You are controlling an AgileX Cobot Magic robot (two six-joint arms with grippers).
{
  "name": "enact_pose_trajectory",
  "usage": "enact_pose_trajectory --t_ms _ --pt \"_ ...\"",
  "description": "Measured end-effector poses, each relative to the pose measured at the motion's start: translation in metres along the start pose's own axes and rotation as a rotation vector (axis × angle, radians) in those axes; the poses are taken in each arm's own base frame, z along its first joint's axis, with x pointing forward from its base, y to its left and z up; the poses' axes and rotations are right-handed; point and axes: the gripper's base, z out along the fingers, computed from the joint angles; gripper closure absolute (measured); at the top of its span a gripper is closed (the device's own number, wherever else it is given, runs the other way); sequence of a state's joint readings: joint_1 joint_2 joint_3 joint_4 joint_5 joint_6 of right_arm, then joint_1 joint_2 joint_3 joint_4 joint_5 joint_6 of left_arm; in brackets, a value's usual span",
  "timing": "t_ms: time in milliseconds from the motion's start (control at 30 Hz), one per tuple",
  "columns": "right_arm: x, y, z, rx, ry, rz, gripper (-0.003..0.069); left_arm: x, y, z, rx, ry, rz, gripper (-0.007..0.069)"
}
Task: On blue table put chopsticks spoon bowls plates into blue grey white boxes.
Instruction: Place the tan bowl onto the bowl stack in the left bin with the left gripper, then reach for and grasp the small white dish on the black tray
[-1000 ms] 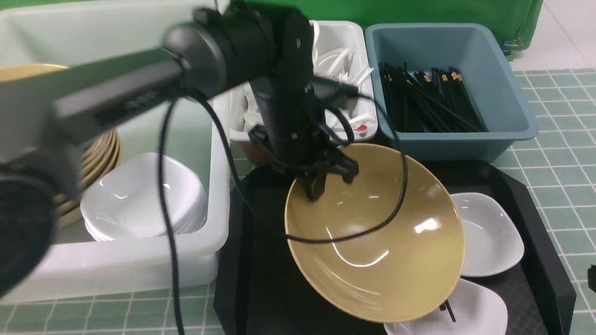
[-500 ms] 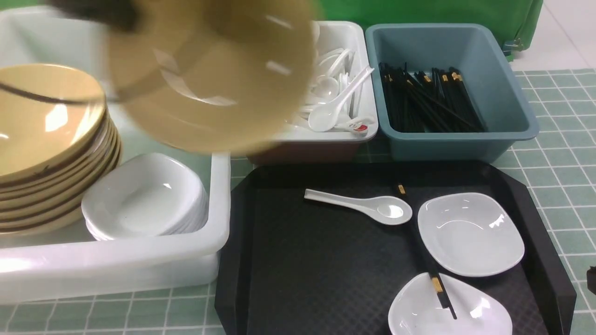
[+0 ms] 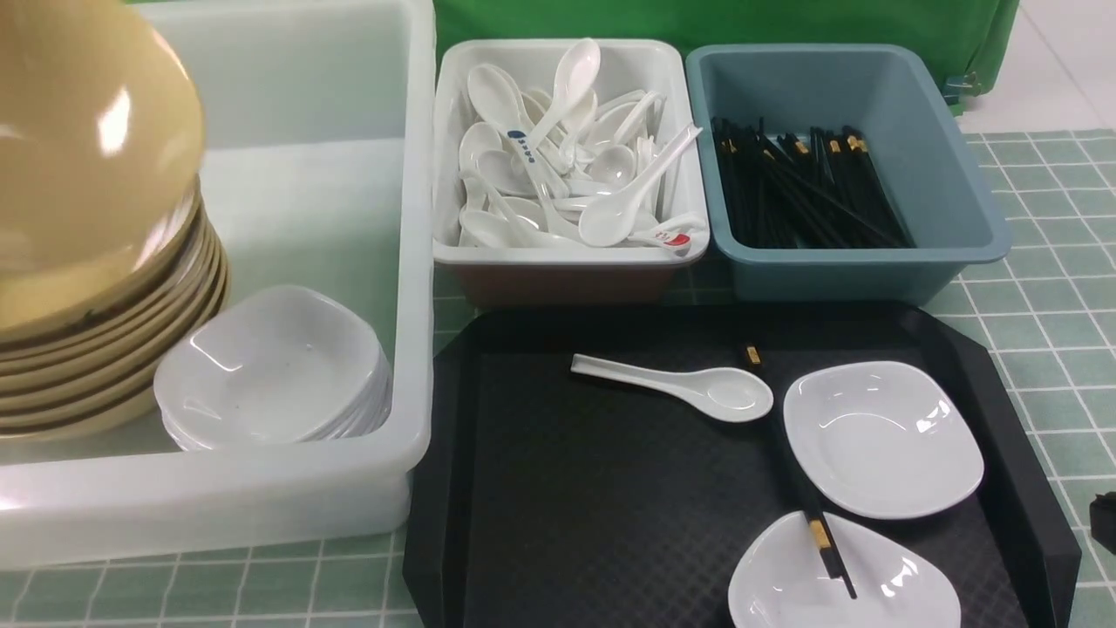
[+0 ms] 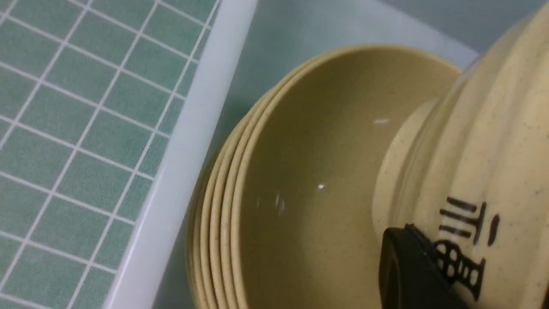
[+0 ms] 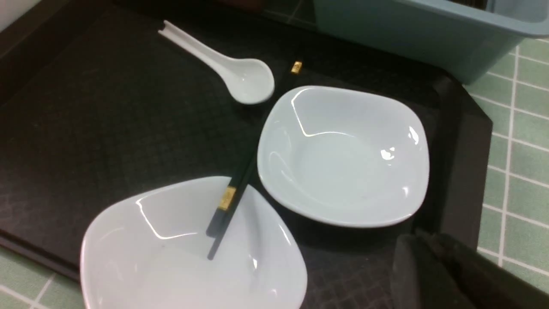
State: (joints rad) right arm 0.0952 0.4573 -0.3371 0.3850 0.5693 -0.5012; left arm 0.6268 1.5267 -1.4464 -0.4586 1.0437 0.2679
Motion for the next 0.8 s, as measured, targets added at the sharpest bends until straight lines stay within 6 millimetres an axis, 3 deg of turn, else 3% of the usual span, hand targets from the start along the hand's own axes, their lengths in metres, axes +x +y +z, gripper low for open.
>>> enact_pose_trajectory --t_ms 100,233,267,300,467,667,800 --pt "0.000 0.000 0.000 -0.003 -0.001 -0.001 0.0597 0.004 0.001 0.010 -0.048 -0.008 0.024 0.0533" --pt "0.000 0.000 0.000 -0.004 -0.001 -0.001 0.0592 0.009 0.005 0.018 -0.157 0.004 0.019 0.0321" --pt "0.000 0.000 0.000 -0.004 -0.001 -0.001 0.0592 0.009 0.005 0.018 -0.159 0.002 0.014 0.0309" --pt "0.000 0.000 0.000 -0.004 -0.001 -0.001 0.0591 0.009 0.004 0.014 -0.175 -0.013 -0.017 0.0215" --pt "0.000 0.001 0.000 -0.009 -0.001 -0.004 0.0590 0.010 0.006 -0.015 -0.318 -0.085 -0.022 -0.0022" --pt "0.000 0.006 0.000 -0.052 -0.004 -0.031 0.0586 0.014 -0.008 -0.053 -0.310 -0.210 -0.048 -0.0034" --pt "-0.001 0.007 0.000 -0.065 -0.005 -0.039 0.0583 0.012 -0.025 -0.053 -0.249 -0.240 0.022 -0.0018"
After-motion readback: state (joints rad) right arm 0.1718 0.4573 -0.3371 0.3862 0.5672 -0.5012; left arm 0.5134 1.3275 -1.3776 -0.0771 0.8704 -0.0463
